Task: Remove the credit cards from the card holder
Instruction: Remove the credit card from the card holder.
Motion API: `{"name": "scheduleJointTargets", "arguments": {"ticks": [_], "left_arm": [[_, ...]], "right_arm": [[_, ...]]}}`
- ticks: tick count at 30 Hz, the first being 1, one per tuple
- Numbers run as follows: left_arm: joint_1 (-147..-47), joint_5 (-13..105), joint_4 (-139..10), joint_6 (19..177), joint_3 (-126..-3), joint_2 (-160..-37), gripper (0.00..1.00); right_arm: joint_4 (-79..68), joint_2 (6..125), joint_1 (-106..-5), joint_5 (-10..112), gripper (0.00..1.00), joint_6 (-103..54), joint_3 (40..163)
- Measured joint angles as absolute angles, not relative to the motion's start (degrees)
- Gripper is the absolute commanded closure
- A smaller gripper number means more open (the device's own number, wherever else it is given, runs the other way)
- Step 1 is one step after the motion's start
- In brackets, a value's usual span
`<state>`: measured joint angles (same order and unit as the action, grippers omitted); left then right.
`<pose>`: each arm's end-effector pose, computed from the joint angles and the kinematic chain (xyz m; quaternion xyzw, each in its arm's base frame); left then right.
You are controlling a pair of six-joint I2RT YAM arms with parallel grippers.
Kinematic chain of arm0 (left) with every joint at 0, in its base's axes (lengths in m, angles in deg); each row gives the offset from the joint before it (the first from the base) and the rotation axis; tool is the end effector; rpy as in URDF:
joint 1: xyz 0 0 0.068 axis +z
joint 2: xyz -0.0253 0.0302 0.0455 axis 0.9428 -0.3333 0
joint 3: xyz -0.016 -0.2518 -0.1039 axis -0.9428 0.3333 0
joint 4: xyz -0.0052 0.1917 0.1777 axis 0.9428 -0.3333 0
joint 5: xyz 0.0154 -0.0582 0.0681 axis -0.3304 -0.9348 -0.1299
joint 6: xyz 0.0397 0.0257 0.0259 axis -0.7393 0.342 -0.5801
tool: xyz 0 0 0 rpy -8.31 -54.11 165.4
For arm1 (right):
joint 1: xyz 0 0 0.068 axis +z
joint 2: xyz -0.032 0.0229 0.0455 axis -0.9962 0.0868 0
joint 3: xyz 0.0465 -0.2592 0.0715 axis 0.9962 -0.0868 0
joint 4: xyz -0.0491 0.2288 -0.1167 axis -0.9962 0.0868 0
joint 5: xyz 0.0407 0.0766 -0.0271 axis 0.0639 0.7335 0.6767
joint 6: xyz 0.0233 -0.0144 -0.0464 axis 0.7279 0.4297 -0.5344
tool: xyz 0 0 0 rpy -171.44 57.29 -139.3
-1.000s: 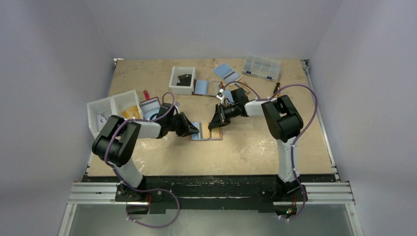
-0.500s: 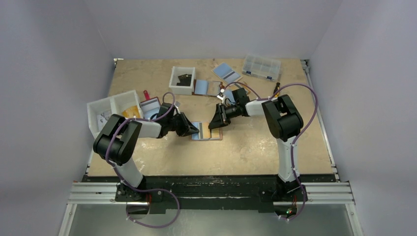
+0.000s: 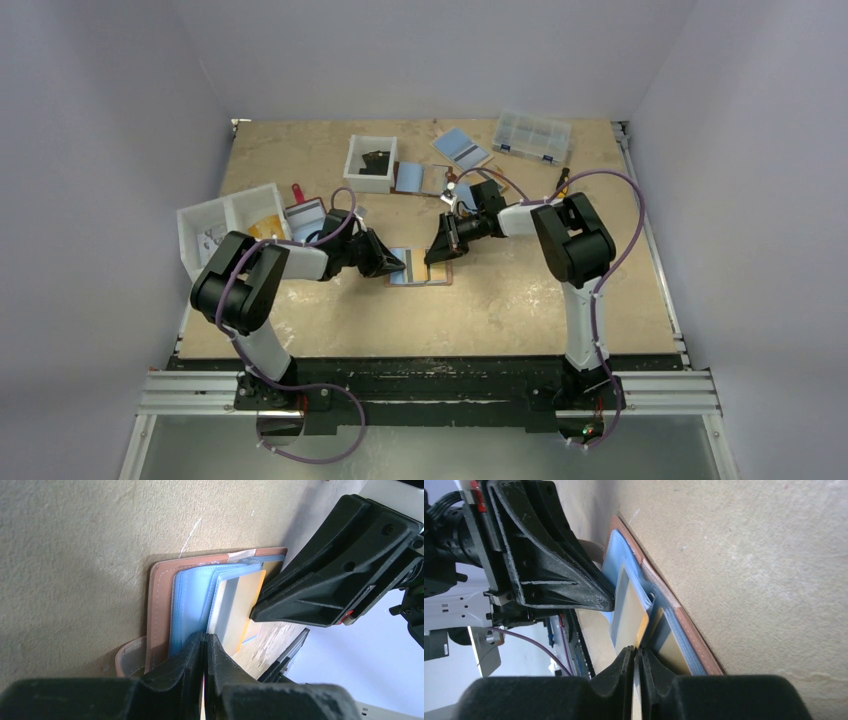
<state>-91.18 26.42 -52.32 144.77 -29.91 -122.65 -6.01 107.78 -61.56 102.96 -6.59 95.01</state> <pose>0.2782 -0.1226 0.1087 -0.2074 0.8852 -0.3956 0.1299 0.3657 0.1920 0.0958 -0.1432 0.8278 0.5401 0.0509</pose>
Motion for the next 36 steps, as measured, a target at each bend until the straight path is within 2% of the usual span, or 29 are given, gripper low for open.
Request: {"name": "scheduleJointTargets", "arguments": {"ticks": [2, 16, 26, 30, 36], "left_arm": [[-91.15, 26.36, -52.3, 144.77, -29.91, -122.67, 0.94], [-91.15, 26.71, -52.3, 144.79, -29.69, -122.37, 0.98], [-91.18, 27.14, -52.32, 144.77, -29.61, -122.04, 0.95], [-91.2, 27.69, -52.73, 144.64, -29.54, -121.43, 0.87], [-91.24, 29.37, -54.9, 143.52, -29.63, -118.61, 0.62]], "right_arm": [[-5.66, 107.8, -61.51, 102.5, 1.0, -6.7, 95.01], [-4.08, 107.8, -63.02, 102.92, 1.0, -8.67, 95.01], [-1.31, 106.07, -64.14, 102.37, 1.0, -12.06, 94.51], [0.05, 103.84, -65.23, 101.08, 1.0, -13.83, 93.17], [0.79, 101.61, -67.96, 100.95, 1.0, -15.84, 91.93]]}}
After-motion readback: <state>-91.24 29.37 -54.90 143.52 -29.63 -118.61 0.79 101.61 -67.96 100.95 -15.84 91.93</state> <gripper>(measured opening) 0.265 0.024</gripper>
